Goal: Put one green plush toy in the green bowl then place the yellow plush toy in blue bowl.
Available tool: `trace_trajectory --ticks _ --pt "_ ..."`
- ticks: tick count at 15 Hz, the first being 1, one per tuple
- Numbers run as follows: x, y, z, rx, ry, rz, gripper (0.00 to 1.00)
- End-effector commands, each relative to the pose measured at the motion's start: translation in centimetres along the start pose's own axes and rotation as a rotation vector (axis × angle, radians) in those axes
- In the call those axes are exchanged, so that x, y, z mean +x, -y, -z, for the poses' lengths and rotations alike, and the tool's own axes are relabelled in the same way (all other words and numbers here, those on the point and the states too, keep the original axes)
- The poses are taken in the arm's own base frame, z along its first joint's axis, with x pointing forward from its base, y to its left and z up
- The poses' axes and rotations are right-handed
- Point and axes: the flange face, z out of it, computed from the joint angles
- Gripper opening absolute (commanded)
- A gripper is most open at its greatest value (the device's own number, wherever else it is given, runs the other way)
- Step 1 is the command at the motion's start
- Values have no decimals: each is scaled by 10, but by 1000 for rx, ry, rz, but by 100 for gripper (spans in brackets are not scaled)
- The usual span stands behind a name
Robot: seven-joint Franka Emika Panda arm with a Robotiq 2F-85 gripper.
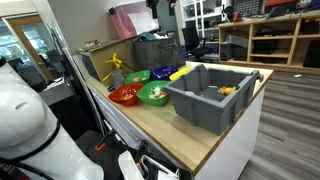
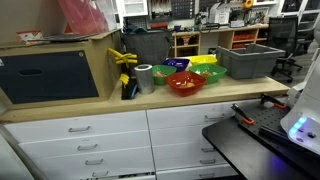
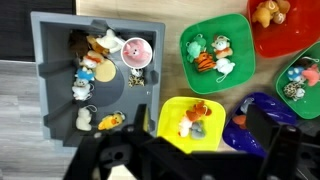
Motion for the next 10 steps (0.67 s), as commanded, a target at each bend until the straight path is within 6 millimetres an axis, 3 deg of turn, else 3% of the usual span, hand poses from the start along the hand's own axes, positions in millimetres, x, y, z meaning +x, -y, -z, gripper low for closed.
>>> trace_trajectory --ticks 1,7,10 --pt "-12 -21 27 -28 -29 -17 100" --pt "10 -86 8 -41 -109 -145 100" --pt "31 -119 -19 -47 -178 -222 100"
